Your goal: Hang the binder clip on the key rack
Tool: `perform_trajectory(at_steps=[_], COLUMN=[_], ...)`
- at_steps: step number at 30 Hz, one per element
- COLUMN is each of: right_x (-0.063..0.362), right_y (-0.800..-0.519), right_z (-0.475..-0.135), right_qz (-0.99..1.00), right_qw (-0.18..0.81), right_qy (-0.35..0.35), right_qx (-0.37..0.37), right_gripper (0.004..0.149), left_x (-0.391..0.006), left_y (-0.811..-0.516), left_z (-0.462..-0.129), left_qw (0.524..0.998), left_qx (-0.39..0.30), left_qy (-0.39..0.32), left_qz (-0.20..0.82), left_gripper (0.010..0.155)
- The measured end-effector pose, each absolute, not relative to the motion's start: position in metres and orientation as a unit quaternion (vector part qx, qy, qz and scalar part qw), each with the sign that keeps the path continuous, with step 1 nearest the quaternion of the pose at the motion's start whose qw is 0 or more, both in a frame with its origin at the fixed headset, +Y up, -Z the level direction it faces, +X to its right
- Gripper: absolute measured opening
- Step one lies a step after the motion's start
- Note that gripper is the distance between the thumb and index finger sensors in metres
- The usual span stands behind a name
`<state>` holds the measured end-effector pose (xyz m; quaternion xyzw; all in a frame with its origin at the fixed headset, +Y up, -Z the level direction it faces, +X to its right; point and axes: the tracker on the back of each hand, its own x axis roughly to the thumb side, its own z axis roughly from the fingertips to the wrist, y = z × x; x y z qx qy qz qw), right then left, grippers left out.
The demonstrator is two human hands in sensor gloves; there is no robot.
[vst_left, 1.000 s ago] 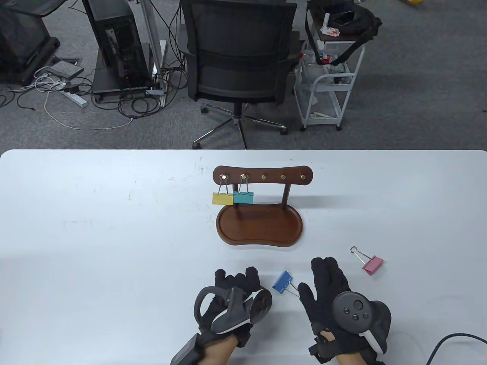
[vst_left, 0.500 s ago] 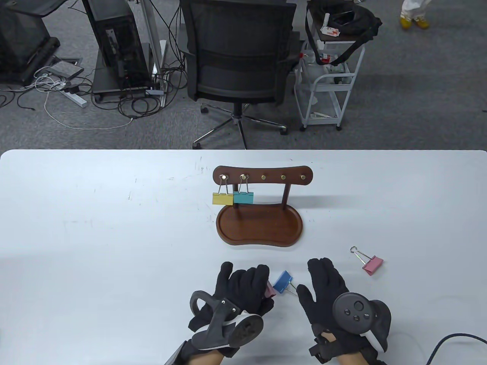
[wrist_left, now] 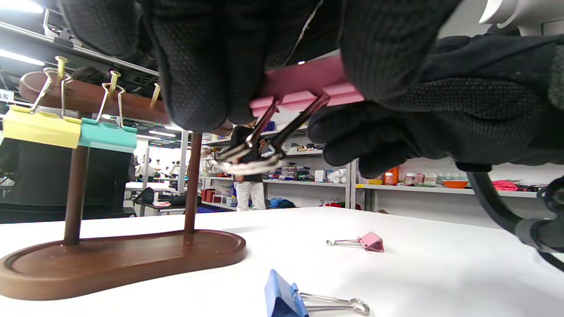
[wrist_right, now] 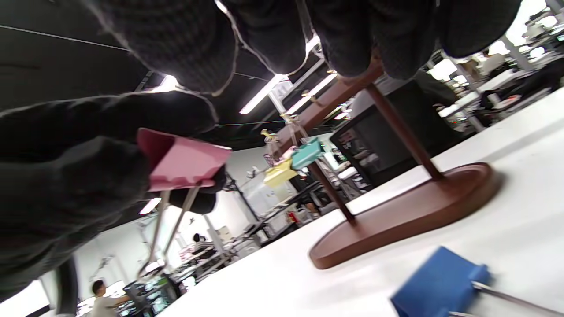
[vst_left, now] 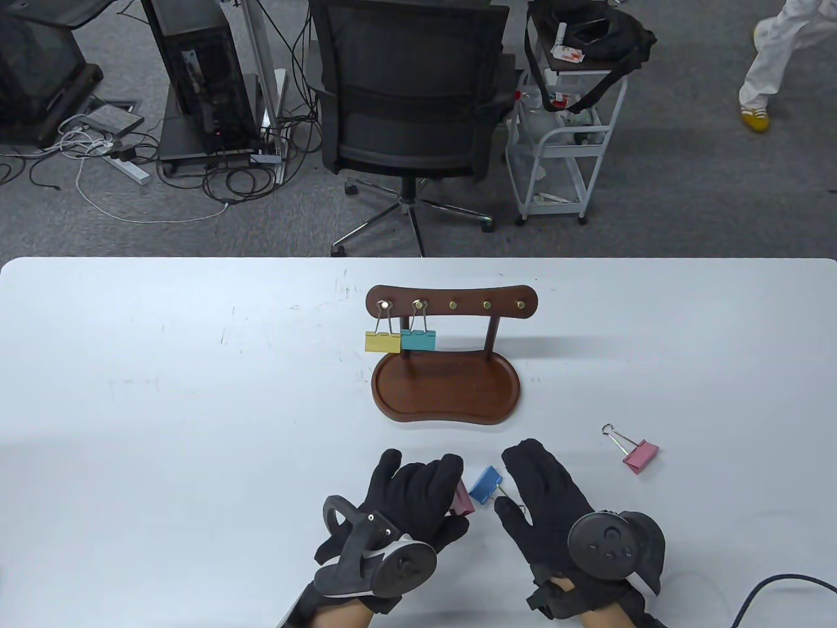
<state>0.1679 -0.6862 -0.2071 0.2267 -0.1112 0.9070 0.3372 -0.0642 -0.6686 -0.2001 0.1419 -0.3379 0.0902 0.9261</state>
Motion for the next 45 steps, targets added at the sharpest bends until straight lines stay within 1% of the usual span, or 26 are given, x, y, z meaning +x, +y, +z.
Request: perform_trajectory(at_steps=[8,13,21,29,31,36,39,45], right_x=[0.158,0.153,0.150,0.147,0.146,0.147,0.147,0.148], right_y=[-0.687,-0.688,-0.689,-0.688,-0.687,-0.687,-0.687,-0.683], right_z=[-0.205,-0.205,-0.207,-0.206,-0.207,-0.210,-0.210,-0.209], right_qz=[0.873,0.867,0.864,0.861,0.862,0.864,0.865,0.870], right_qw=[0.340,0.329,0.322,0.303,0.295,0.291,0.289,0.282], right_qy=[-0.094,-0.077,-0.055,-0.072,-0.062,-0.047,-0.046,-0.090], right_qx=[0.336,0.366,0.383,0.402,0.406,0.409,0.408,0.395], right_gripper=[0.065,0.061,0.061,0.060,0.061,0.063,0.063,0.062], left_x=[-0.065,-0.065,-0.060,-0.058,-0.058,-0.056,-0.053,-0.056], left_y=[-0.670,-0.670,-0.671,-0.672,-0.672,-0.670,-0.669,-0.665], left_z=[-0.202,-0.202,-0.198,-0.198,-0.198,-0.204,-0.206,-0.211], left_qw=[0.924,0.921,0.909,0.907,0.906,0.905,0.902,0.901], left_qx=[0.135,0.134,0.132,0.123,0.120,0.095,0.091,0.089], left_qy=[-0.344,-0.353,-0.381,-0.392,-0.393,-0.403,-0.411,-0.412], left_qz=[0.101,0.101,0.102,0.096,0.095,0.100,0.091,0.104], left_gripper=[0.090,0.092,0.094,0.093,0.094,0.095,0.096,0.097])
